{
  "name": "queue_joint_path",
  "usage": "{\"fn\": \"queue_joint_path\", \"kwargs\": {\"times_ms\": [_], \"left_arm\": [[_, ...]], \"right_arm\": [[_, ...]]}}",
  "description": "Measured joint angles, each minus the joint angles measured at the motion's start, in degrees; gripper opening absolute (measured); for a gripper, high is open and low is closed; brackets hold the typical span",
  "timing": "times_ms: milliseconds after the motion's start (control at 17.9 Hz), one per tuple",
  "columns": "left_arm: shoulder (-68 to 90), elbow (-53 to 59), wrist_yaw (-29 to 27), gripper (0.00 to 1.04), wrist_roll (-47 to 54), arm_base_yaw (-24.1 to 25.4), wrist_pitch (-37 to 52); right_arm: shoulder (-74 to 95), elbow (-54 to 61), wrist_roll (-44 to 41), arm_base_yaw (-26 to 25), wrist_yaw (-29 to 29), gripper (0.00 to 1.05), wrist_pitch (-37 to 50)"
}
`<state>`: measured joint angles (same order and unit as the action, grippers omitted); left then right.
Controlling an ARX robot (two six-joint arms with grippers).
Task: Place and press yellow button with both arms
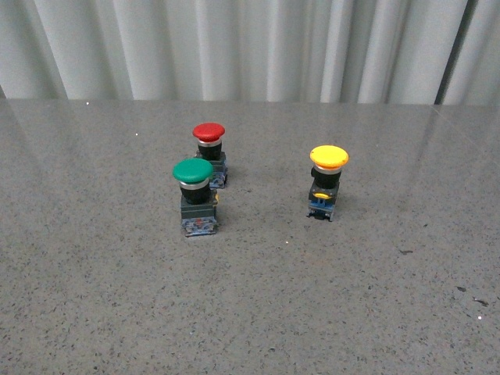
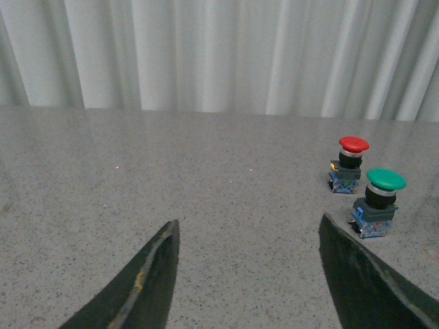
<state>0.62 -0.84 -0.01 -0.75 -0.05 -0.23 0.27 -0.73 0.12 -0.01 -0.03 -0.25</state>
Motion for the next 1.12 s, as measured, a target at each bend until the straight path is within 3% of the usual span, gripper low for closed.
{"fn": "queue_joint_path", "kwargs": {"times_ms": [279,390,502,836,1115], "left_arm": [[0.0,0.0,0.0,1.0,0.1,0.0,0.0],[0.0,0.0,0.0,0.98,0.2,0.0,0.0],[0.0,0.0,0.0,0.98,0.2,0.0,0.0],[0.0,0.0,0.0,0.98,0.2,0.0,0.0],[0.0,0.0,0.0,0.98,0.2,0.0,0.0]], "right_arm": [[0.0,0.0,0.0,0.0,0.0,0.98,0.0],[0.7,-0.5,1.9,-0.6,-2.3,0.98,-1.8],[9.6,-3.6,7.3,1.2,-4.1,0.98,2.4],[48.3,-26.3,6.2,18.6,1.3,0.98,30.8],[76.4,-39.3,4.2,26.3,3.6,0.98,35.1]]}}
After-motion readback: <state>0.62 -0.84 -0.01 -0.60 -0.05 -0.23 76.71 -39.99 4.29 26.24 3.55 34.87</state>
